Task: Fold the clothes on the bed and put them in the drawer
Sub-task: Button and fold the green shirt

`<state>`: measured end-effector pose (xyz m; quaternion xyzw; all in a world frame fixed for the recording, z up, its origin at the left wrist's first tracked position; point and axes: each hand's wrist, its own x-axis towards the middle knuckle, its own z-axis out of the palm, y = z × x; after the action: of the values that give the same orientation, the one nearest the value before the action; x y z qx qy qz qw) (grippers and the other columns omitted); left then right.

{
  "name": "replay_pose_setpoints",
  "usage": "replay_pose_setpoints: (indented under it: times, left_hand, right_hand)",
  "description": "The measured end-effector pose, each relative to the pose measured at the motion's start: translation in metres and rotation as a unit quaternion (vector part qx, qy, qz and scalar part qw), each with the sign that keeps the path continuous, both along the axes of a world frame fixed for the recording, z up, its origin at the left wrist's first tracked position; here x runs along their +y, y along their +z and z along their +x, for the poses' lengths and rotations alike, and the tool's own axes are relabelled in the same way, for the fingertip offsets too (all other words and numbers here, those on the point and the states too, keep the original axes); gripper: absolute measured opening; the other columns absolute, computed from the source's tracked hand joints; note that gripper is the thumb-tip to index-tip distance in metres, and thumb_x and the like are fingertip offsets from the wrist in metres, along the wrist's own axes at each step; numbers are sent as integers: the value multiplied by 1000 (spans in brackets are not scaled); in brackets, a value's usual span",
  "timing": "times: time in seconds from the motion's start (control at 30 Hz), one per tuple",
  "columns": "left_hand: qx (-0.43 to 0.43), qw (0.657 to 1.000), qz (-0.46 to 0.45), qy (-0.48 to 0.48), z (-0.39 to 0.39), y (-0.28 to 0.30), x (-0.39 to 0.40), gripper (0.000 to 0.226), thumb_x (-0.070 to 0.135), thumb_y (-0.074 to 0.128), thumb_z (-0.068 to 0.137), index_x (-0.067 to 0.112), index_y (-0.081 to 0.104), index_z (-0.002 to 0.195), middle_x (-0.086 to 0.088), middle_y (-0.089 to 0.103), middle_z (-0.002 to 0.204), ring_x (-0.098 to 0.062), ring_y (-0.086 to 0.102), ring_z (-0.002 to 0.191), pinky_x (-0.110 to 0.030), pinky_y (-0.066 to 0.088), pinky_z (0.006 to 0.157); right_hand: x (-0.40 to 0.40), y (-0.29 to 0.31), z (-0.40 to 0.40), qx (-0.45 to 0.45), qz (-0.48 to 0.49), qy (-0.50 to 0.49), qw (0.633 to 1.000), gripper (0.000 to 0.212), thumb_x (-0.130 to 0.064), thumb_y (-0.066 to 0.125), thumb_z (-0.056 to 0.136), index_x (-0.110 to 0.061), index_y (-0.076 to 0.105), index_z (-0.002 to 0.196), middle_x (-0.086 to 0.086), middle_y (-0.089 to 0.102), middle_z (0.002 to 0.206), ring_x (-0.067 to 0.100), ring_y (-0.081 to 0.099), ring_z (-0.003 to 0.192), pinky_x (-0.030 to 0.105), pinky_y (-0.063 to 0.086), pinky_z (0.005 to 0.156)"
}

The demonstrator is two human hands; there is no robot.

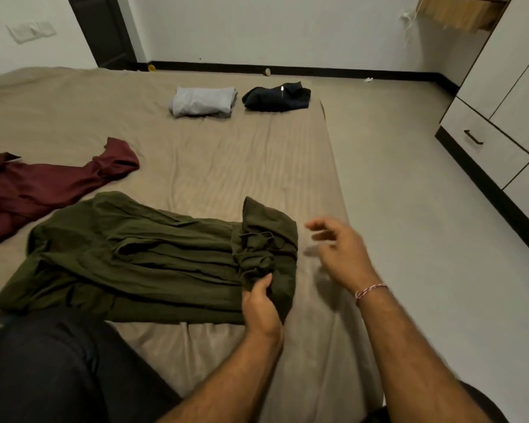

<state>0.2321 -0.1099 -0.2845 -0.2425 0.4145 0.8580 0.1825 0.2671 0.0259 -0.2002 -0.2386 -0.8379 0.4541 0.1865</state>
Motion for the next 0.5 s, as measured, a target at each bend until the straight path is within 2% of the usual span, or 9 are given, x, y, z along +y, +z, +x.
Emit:
replay_pose_setpoints:
  times: [0.1, 0.17, 0.2, 0.27, 0.3, 0.37, 0.43, 0.47, 0.5]
  left_hand:
    - [15, 995, 85, -40, 3, 14, -12, 81, 18, 74, 58, 1, 61, 135, -31, 61, 135, -48, 57, 127, -55, 47, 108]
    - [68, 993, 85, -50, 8, 25, -24, 76, 16, 68, 75, 12, 50, 149, -26, 60, 140, -43, 56, 131, -52, 46, 111]
    - [102, 992, 55, -48, 12, 32, -31, 70, 10, 60, 88, 22, 43, 154, -19, 58, 145, -36, 56, 133, -45, 48, 109]
    - [200, 974, -103, -42, 17, 44, -44, 79, 2, 54, 97, 35, 23, 162, -1, 38, 161, -16, 44, 144, -24, 44, 106]
    - [268, 939, -214, -40, 16, 51, -51, 86, 5, 59, 94, 36, 17, 163, 5, 26, 166, -6, 33, 148, -20, 39, 110]
    - [455, 810, -365, -60, 9, 66, -61, 92, 10, 62, 83, 29, 21, 163, 8, 16, 170, -3, 18, 154, -27, 25, 124]
    - [605, 676, -396, -141, -3, 79, -60, 84, 9, 62, 81, 17, 34, 160, 3, 21, 170, -11, 16, 157, -34, 19, 127]
    - [637, 631, -397, -195, -9, 83, -56, 78, 12, 60, 84, 15, 38, 158, 2, 25, 170, -11, 17, 158, -36, 19, 128]
    - [640, 606, -403, -248, -16, 83, -50, 72, 18, 57, 89, 17, 38, 158, 3, 26, 169, -9, 16, 158, -38, 20, 128]
  right_hand:
    - [-18, -22, -6, -123, 78, 139, 980, 55, -29, 69, 94, -31, 51, 146, -4, 47, 148, 15, 48, 136, 37, 40, 118]
    - [-34, -29, -16, -163, 97, 149, 970, 68, -51, 59, 98, -34, 33, 158, -4, 28, 163, 21, 31, 149, 42, 31, 124]
    - [-40, -31, -20, -174, 105, 131, 970, 71, -59, 54, 98, -36, 28, 160, -5, 21, 167, 22, 25, 152, 42, 29, 125]
    - [-47, -34, -26, -196, 141, 91, 966, 84, -75, 51, 90, -37, 25, 160, -6, 15, 170, 24, 22, 153, 42, 30, 123]
    - [-49, -34, -28, -211, 166, 78, 960, 93, -82, 52, 83, -37, 24, 161, -5, 13, 170, 25, 23, 153, 43, 32, 122]
    - [-54, -39, -32, -245, 203, 80, 945, 105, -86, 54, 75, -37, 20, 161, -2, 10, 171, 27, 24, 152, 48, 34, 120]
    - [-58, -48, -35, -255, 227, 110, 933, 95, -73, 56, 85, -36, 15, 162, 1, 7, 172, 30, 23, 152, 51, 35, 119]
    - [-59, -52, -36, -236, 216, 123, 939, 84, -62, 56, 93, -37, 14, 162, 2, 8, 172, 31, 23, 152, 51, 35, 119]
    - [-58, -53, -36, -197, 179, 128, 955, 74, -50, 55, 99, -39, 16, 161, 1, 10, 171, 29, 21, 153, 50, 34, 120]
